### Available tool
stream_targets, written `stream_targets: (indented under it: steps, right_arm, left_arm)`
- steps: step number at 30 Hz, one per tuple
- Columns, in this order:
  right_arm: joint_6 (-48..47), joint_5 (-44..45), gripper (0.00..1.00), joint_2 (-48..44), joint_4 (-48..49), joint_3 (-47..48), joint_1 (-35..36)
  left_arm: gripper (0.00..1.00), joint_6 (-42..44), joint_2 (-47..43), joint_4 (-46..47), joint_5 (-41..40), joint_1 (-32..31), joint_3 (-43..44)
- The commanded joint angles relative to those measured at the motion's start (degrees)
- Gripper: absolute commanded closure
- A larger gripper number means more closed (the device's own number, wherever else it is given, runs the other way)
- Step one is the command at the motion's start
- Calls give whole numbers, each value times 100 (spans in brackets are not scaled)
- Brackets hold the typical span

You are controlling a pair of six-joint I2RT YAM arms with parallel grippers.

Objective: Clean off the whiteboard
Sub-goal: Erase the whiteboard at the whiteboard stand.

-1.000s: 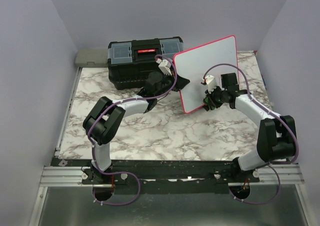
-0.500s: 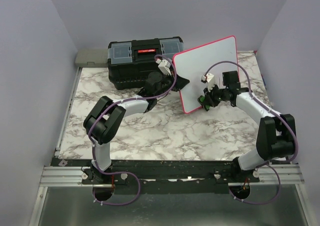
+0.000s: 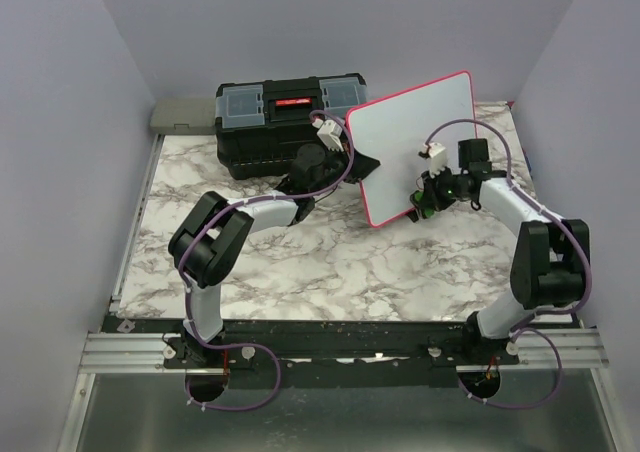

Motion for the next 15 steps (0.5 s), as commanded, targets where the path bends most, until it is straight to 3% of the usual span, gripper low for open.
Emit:
stream_targets:
  steps: [1,5,11,15]
  right_arm:
    - [682,907,99,-246,1056,-344,-377]
    - [927,915,99,-488,1488,-520,-377]
    - [621,-165,99,-270,1009,-397,-344]
    - [461,-448,99,-275,1018,-459,58]
  left_arm:
    - [100,-424,-76,874,742,-192,262]
    - [100,-428,-87,866,737,-192,264]
    - [100,-419,-91,856,742,-197,273]
    - [100,-446,-37,857,755,-216,331]
